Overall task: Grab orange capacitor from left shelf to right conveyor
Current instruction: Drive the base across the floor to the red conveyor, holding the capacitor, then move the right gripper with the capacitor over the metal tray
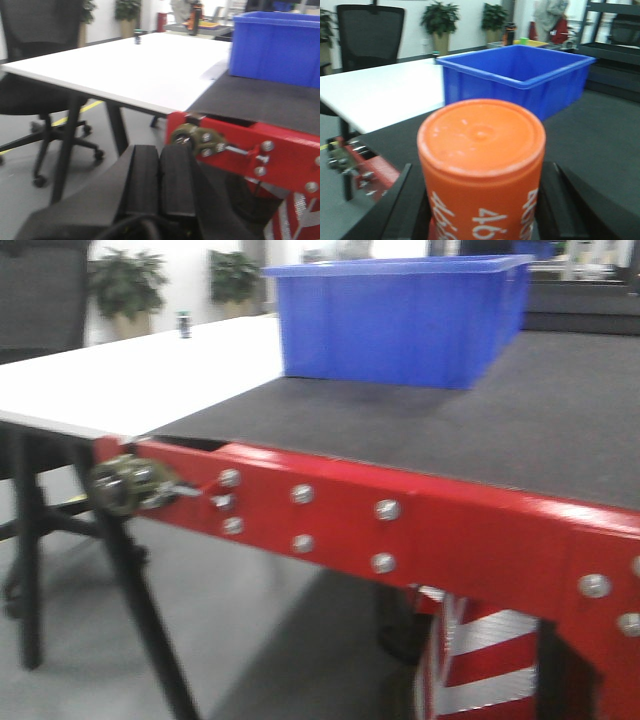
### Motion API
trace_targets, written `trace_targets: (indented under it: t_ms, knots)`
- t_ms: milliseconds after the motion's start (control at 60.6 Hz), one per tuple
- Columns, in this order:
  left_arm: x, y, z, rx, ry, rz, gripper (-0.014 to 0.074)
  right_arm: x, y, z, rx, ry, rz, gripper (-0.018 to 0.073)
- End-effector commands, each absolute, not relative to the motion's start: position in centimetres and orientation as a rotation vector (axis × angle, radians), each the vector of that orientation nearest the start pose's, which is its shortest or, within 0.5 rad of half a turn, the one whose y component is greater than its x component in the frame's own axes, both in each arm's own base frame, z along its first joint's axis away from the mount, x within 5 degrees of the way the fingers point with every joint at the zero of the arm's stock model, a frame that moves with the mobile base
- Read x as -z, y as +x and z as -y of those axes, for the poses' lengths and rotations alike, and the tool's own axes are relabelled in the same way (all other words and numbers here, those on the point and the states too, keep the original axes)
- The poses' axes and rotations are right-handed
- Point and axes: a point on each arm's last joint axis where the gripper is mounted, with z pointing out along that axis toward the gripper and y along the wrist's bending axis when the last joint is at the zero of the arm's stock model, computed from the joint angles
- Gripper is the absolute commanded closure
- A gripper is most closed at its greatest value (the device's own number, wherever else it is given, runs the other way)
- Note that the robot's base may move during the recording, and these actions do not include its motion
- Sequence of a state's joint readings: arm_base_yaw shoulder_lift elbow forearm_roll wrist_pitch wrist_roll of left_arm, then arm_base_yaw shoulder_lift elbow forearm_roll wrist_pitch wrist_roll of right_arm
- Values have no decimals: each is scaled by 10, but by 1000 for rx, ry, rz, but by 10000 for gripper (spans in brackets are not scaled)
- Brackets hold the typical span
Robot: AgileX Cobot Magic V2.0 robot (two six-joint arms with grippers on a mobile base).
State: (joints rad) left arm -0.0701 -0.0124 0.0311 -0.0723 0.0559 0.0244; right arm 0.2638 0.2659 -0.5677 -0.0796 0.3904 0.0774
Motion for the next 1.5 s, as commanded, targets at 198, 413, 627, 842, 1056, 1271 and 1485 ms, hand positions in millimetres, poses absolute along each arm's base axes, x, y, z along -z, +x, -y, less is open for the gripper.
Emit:
trace_targets:
  t_ms: [198,413,627,842,1056,1271,1485]
  knots:
    - [-208,55,4,96,13,-1459,723,-367,50,-11,-185,-179,-1452,417]
    - [-208,55,4,96,13,-1459,723,-367,50,-11,-185,-179,-1452,417]
    - [-208,55,4,96,13,-1459,723,-367,50,-11,-185,-179,-1452,417]
    - [-208,55,4,96,13,-1459,723,-367,50,-11,-185,-179,-1452,417]
    - [-208,55,4,96,13,-1459,723,-367,50,-11,-185,-179,-1452,417]
    - [-208,55,4,96,13,-1459,723,-367,50,-11,-185,-179,-1452,417]
    - [-208,55,4,96,13,-1459,723,-367,50,-11,-185,-179,-1452,417]
